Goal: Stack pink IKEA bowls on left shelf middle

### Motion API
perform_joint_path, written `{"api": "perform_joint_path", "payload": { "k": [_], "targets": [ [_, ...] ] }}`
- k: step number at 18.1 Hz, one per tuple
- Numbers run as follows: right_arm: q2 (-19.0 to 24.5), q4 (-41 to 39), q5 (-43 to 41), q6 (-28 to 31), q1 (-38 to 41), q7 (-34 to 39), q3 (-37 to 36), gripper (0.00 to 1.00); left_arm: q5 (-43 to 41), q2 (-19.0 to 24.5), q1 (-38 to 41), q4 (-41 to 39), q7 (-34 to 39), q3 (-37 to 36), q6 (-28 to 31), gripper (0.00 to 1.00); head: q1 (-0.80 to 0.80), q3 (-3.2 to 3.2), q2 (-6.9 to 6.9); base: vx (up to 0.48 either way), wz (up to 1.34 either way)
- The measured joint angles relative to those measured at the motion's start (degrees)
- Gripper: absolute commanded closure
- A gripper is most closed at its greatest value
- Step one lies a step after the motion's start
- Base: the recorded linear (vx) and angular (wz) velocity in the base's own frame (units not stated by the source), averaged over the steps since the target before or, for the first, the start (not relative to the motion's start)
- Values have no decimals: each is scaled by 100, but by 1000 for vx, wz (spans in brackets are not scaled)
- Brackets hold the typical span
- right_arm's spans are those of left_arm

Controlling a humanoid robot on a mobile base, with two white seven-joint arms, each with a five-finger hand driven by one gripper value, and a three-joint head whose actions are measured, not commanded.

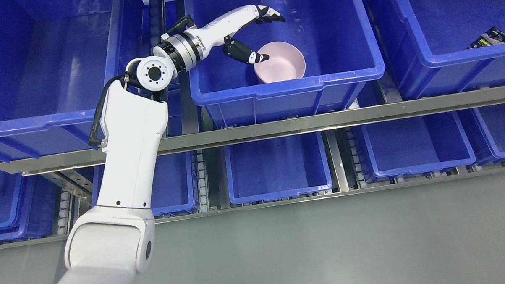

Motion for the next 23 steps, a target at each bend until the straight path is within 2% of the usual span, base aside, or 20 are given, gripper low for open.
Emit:
{"api": "perform_joint_path", "payload": {
  "k": [3, 6, 8, 11, 15, 20, 23],
  "targets": [
    [0, 0, 0, 0, 0, 0, 0, 0, 410, -8, -25, 1, 1262, 201, -6, 14, 0, 0, 0, 0, 0],
    [0, 0, 0, 0, 0, 1, 0, 0, 1483, -16, 33, -17, 2717, 366, -31, 1, 0, 0, 0, 0, 0],
    [0, 0, 0, 0, 0, 0, 0, 0, 2033, -19, 229, -135, 3344, 427, 236, 0, 0, 0, 0, 0, 0],
    [0, 0, 0, 0, 0, 1, 0, 0, 2533, -23, 677, -476, 3683, 477, 600, 0, 0, 0, 0, 0, 0],
    [0, 0, 0, 0, 0, 0, 0, 0, 2902, -28, 1522, -1170, 3793, 455, 931, 0, 0, 0, 0, 0, 0],
    [0, 0, 0, 0, 0, 1, 0, 0, 3063, -30, 2509, -1967, 3811, 327, 994, 0, 0, 0, 0, 0, 0],
    [0, 0, 0, 0, 0, 0, 0, 0, 3097, -31, 2756, -2254, 3811, 286, 997, 0, 0, 0, 0, 0, 0]
  ]
}}
